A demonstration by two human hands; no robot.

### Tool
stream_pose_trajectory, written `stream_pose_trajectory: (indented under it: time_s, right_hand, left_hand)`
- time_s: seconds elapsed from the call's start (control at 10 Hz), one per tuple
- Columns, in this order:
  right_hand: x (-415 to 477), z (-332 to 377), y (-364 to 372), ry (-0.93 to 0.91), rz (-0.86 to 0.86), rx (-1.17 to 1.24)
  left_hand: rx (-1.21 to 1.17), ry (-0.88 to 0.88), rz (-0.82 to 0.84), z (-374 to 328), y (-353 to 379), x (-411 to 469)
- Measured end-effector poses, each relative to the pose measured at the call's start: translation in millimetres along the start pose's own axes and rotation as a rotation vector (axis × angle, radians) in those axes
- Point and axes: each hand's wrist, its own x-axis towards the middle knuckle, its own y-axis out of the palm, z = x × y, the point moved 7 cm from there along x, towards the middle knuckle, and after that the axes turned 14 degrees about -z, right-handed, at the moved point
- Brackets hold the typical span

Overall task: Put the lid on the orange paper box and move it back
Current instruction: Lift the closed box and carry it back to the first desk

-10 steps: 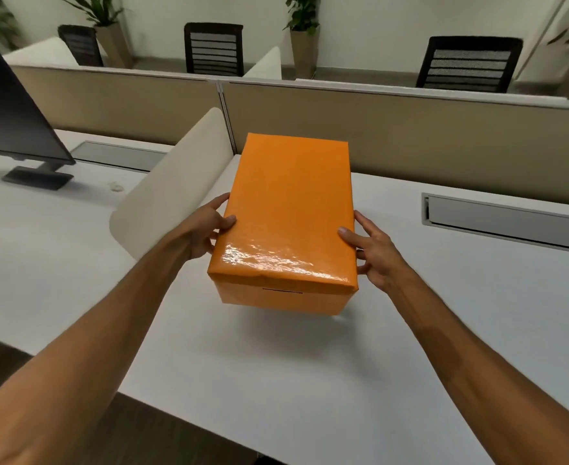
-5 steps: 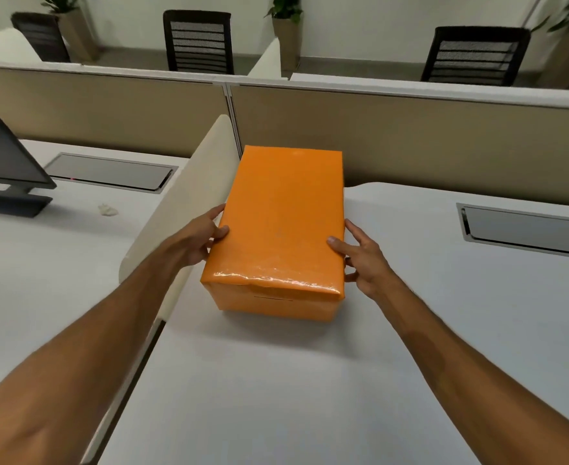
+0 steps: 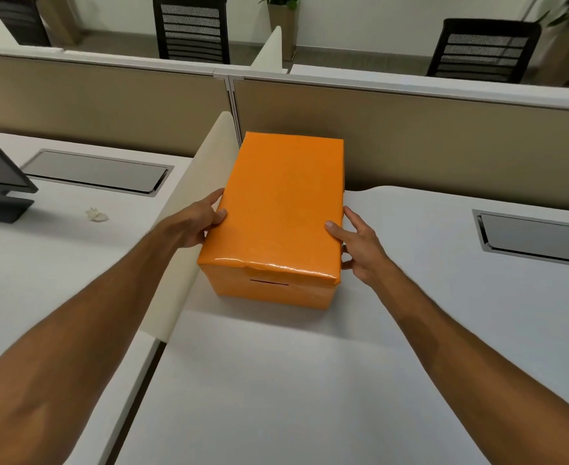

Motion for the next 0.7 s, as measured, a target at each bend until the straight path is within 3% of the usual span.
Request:
stream_pose_trajectory:
  time_s: [0.2,0.5,0.7]
  right_hand:
    - [3,4,5,-0.026,0.004,-0.07]
    - [-6,29,-14,-0.165,-0.167,-0.262]
    - [-41,61,-57,-0.447,-0.234,-0.472]
  left_hand:
    - [0.118,0.078,-0.06,-6,-3,-1]
    - [0.537,0.47,-0.348,-20,10,-37]
    - [0.631,0.61,-0.539,-42,46,-80]
